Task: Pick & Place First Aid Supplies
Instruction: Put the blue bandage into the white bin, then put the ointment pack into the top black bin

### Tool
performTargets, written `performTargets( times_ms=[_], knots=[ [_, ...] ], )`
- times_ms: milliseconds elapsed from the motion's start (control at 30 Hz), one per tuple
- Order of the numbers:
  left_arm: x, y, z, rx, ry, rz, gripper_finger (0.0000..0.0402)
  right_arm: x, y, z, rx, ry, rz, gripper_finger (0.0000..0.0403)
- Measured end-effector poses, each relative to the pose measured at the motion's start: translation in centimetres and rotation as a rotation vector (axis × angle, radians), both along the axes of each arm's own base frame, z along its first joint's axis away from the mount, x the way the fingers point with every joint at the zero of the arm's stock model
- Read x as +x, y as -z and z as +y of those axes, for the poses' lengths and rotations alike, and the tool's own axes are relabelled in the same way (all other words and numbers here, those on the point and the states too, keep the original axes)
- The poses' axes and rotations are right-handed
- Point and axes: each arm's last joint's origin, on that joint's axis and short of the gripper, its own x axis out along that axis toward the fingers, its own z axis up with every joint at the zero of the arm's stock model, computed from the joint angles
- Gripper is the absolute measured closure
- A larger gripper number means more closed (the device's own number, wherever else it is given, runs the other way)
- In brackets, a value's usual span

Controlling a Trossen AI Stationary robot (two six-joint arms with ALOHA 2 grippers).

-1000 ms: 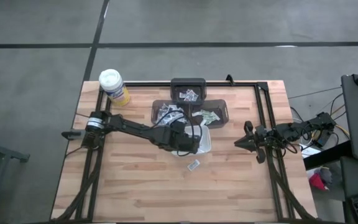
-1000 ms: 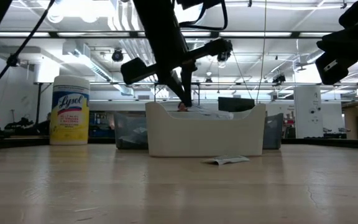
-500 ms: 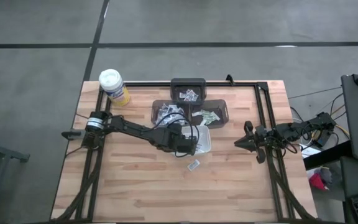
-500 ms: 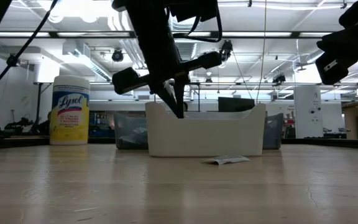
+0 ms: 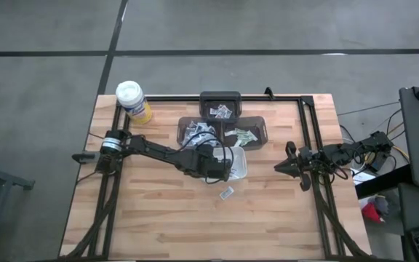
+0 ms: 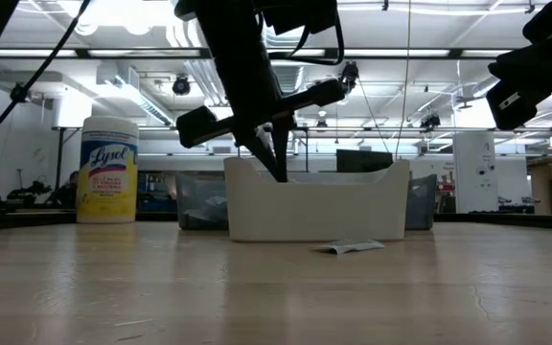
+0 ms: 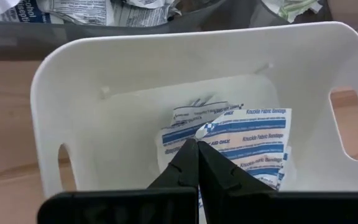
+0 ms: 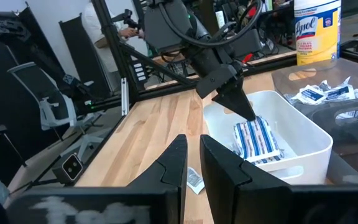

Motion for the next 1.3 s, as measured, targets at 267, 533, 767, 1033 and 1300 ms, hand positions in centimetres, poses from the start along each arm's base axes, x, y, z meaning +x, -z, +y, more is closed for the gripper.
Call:
performTargets(
  times_ms=[267, 533, 767, 1033, 1300],
  knots=[
    [0.1, -0.1, 0.0, -0.002, 0.001, -0.016, 0.0401, 0.0, 0.0, 0.0, 0.000, 0.000, 0.000, 0.0360],
    [0.1, 0.0, 0.0, -0.006, -0.006, -0.019, 0.0401, 0.0, 0.0, 0.0, 0.001, 0.000, 0.000, 0.0360],
    [0.1, 0.0, 0.0, 0.012, -0.010, -0.016, 0.0380, 0.0, 0.0, 0.0, 0.003, 0.000, 0.000, 0.0360],
    [0.1, 0.0, 0.0, 0.019, 0.005, -0.009, 0.0303, 0.0, 0.0, 0.0, 0.002, 0.000, 0.000, 0.0360],
    [0.5, -1.0, -0.1, 0.037, 0.075, -0.010, 0.0274, 0.0, 0.0, 0.0, 0.003, 0.000, 0.000, 0.0360]
  ],
)
